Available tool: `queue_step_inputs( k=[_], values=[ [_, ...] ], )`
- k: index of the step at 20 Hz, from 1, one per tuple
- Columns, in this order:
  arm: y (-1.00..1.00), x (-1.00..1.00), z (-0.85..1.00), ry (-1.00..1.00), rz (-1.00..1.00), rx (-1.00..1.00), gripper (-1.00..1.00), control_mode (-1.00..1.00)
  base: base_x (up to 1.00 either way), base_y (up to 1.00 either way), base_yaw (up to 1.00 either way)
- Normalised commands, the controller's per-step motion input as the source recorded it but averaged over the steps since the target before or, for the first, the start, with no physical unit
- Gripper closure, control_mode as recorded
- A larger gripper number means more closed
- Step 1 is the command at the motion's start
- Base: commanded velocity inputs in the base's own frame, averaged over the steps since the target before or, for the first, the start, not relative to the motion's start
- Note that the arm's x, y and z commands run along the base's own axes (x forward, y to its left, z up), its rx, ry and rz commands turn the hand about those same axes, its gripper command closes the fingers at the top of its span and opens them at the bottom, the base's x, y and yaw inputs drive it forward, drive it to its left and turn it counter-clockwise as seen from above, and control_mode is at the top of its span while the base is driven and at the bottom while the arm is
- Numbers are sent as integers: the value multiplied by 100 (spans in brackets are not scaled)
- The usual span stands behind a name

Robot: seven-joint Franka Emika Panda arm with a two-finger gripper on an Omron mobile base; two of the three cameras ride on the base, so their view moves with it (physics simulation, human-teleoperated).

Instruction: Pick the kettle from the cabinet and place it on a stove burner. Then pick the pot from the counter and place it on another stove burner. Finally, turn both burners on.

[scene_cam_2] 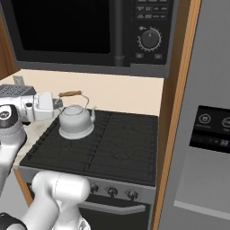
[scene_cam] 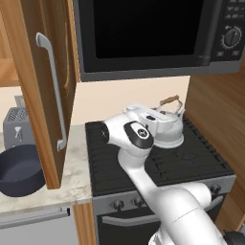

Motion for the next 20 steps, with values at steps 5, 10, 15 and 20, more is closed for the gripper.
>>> queue_step_inputs(
  k=[5,10,15,20],
  values=[
    [21,33,-22,-2,0,0,100,-100,0,0,0],
    [14,34,-18,-3,2,0,100,-100,0,0,0],
    [17,42,-16,-1,5,0,100,-100,0,0,0],
    [16,45,-14,0,7,0,100,-100,0,0,0]
  ],
)
